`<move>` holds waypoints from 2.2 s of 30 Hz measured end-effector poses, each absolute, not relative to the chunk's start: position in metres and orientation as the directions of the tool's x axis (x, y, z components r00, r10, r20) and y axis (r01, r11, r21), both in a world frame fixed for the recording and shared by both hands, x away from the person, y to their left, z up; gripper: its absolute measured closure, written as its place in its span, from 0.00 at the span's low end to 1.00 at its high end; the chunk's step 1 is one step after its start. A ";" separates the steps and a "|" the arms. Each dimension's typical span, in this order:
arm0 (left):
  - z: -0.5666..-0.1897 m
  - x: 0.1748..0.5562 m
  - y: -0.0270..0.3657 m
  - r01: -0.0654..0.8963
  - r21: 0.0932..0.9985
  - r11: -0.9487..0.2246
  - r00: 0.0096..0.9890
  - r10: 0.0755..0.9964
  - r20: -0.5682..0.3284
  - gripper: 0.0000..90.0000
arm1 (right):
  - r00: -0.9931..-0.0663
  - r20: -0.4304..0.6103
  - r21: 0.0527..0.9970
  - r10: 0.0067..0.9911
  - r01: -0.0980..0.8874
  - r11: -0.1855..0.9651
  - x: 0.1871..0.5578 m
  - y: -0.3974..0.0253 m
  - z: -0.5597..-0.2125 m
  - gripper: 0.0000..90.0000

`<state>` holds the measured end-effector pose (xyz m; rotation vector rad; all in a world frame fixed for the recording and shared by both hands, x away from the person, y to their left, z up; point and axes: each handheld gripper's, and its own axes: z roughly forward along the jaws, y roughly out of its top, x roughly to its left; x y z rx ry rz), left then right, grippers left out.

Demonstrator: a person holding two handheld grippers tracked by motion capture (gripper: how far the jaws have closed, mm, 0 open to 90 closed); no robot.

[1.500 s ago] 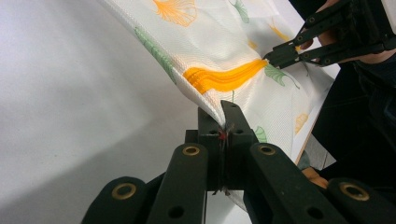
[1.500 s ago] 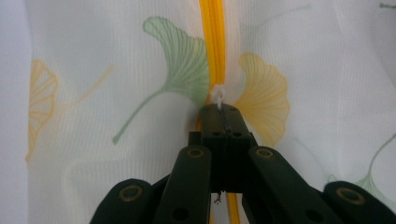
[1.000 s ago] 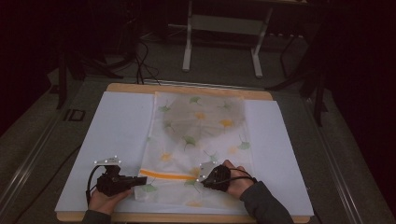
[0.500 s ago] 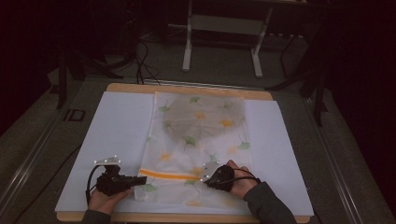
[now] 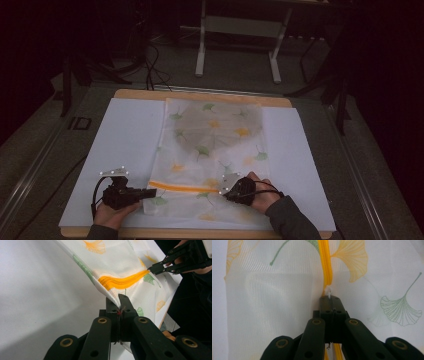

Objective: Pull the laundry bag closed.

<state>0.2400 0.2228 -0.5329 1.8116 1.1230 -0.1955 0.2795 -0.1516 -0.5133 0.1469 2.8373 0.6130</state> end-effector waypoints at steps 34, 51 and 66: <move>-0.533 0.240 0.224 0.762 0.638 -0.112 0.561 0.606 -0.564 0.98 | -0.960 -0.217 0.404 0.178 0.078 0.911 0.277 -0.175 -0.513 1.00; -0.533 0.240 0.226 0.761 0.639 -0.109 0.558 0.612 -0.560 0.98 | -0.956 -0.227 0.386 0.185 0.086 0.919 0.276 -0.188 -0.511 1.00; -0.532 0.240 0.225 0.762 0.638 -0.110 0.557 0.614 -0.560 0.98 | -0.953 -0.228 0.374 0.200 0.104 0.921 0.276 -0.205 -0.508 1.00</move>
